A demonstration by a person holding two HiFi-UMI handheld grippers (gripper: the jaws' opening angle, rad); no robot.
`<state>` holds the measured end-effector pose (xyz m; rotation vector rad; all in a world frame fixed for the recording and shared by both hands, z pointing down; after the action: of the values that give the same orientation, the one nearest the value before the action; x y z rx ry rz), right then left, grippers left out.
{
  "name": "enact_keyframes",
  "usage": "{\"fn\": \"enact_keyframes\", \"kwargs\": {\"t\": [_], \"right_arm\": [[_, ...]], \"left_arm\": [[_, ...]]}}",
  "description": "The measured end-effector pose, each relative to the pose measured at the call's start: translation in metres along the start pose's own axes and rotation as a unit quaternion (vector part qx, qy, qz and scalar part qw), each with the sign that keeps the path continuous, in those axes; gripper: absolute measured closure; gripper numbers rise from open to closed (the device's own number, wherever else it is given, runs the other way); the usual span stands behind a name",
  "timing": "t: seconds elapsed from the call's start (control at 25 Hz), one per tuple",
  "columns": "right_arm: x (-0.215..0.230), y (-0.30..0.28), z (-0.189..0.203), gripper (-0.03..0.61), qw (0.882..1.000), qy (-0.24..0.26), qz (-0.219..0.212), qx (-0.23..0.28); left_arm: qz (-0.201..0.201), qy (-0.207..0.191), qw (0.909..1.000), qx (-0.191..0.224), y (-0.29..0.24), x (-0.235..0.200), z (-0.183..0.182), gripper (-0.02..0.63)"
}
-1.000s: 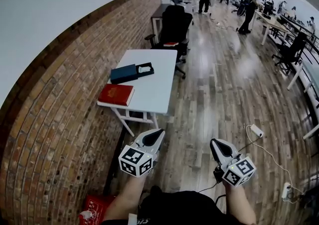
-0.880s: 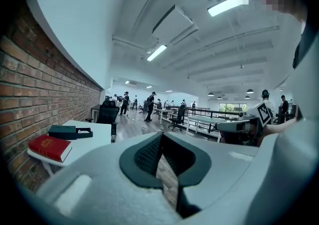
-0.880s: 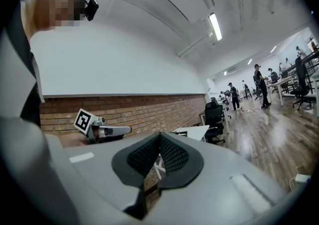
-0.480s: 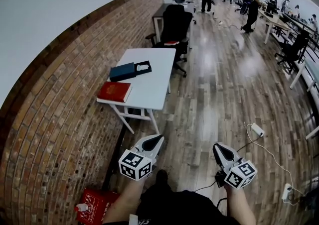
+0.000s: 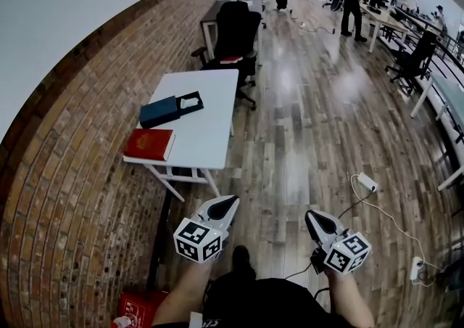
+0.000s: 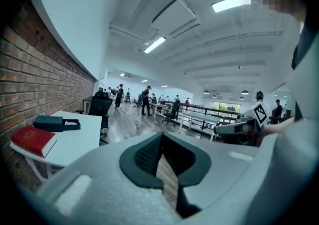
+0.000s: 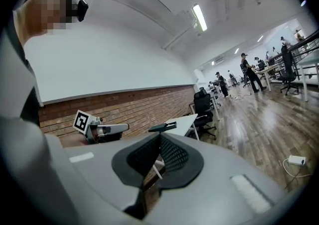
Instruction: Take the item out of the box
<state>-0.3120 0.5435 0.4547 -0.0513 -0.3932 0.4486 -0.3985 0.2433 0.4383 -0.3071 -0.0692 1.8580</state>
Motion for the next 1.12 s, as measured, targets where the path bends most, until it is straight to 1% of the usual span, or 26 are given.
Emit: {"fn": "enact_keyframes", "kwargs": {"t": [0.12, 0.36, 0.6, 0.76, 0.92, 1.12], "right_arm": [[0.008, -0.03, -0.01, 0.578, 1.0, 0.0, 0.005, -0.005], [0.01, -0.11, -0.032, 0.578, 1.0, 0.01, -0.013, -0.017], [0.001, -0.18, -0.042, 0.578, 0.999, 0.017, -0.029, -0.031], [-0.006, -0.21, -0.041, 0.578, 0.998, 0.023, -0.033, -0.041], [-0.009, -0.223, -0.038, 0.578, 0.998, 0.021, -0.035, -0.055], [0.01, -0.233, -0.041, 0.578, 0.998, 0.015, -0.027, -0.052]], "left_arm": [[0.003, 0.004, 1.0, 0.004, -0.014, -0.029, -0.008, 0.607], [-0.004, 0.017, 0.9998, 0.012, -0.033, -0.099, -0.021, 0.607], [-0.01, 0.027, 0.9995, 0.014, -0.036, -0.158, -0.03, 0.607], [-0.01, 0.031, 0.9994, 0.012, -0.036, -0.183, -0.029, 0.607], [-0.01, 0.039, 0.9991, 0.012, -0.034, -0.195, -0.028, 0.607], [-0.009, 0.038, 0.9992, 0.008, -0.048, -0.205, -0.03, 0.607]]}}
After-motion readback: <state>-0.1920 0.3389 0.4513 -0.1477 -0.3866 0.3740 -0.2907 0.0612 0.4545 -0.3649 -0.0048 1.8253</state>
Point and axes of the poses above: the fingertips, and each gripper's own axes: y backward along the fingers, x to its right, z out of its underside, the point moved 9 cm from there along y, backward along the fingers, and after that the axes turned 1 degree about -x, right-handed, at the moved point
